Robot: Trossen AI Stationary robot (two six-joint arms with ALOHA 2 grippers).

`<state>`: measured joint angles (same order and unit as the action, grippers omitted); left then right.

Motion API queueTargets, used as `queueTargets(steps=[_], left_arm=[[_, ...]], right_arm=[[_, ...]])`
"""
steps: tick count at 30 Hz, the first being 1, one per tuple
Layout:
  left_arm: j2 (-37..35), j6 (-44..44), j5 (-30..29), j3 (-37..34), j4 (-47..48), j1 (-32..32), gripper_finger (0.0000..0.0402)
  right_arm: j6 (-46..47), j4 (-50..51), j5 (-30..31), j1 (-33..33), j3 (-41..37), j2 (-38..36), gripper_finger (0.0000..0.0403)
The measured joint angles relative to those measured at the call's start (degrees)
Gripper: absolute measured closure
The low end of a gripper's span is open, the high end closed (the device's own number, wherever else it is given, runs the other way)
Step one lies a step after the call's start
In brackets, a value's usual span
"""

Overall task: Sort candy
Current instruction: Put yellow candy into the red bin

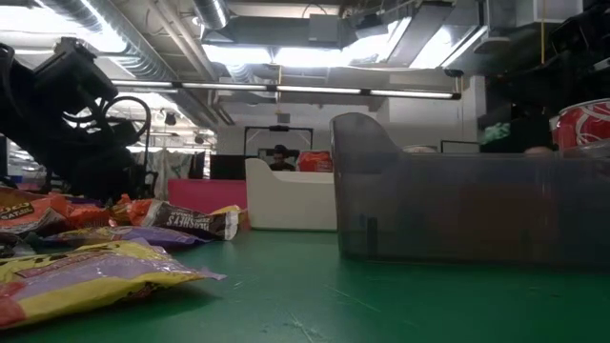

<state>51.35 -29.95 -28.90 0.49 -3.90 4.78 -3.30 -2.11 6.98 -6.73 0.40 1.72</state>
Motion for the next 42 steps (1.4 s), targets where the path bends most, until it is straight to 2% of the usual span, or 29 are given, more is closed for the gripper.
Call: queueTargets(steps=[7, 9, 15, 22, 28, 33, 39, 42], left_arm=[[0.0, 0.0, 0.0, 0.0, 0.0, 0.0, 0.0379], [0.0, 0.0, 0.0, 0.1, -0.3, 0.0, 0.0395], [0.0, 0.5, 0.9, 3.1, 0.0, 0.0, 0.04], [0.0, 4.0, 9.5, 7.8, -0.2, -0.1, 0.0401], [0.0, 5.5, 10.6, 13.4, -0.4, -0.1, 0.0401], [0.0, 10.0, 7.4, 18.0, -2.3, -0.1, 0.0401], [0.0, 18.7, -2.7, 20.0, -7.2, 1.4, 0.0401], [0.0, 21.5, -4.9, 20.0, -7.5, 3.2, 0.0401]], right_arm=[[0.0, 0.0, 0.0, 0.0, 0.0, 0.0, 0.0397], [0.0, 0.0, 0.0, 0.0, 0.0, 0.0, 0.0397], [0.0, 0.0, 0.0, 0.0, 0.0, 0.0, 0.0397], [0.0, 0.0, 0.0, 0.0, 0.0, 0.0, 0.0397], [0.0, 0.0, 0.0, 0.0, 0.0, 0.0, 0.0397], [0.0, 0.0, 0.0, 0.0, 0.0, 0.0, 0.0397], [0.0, 0.0, 0.0, 0.0, 0.0, 0.0, 0.0397], [0.0, 0.0, 0.0, 0.0, 0.0, 0.0, 0.0397]])
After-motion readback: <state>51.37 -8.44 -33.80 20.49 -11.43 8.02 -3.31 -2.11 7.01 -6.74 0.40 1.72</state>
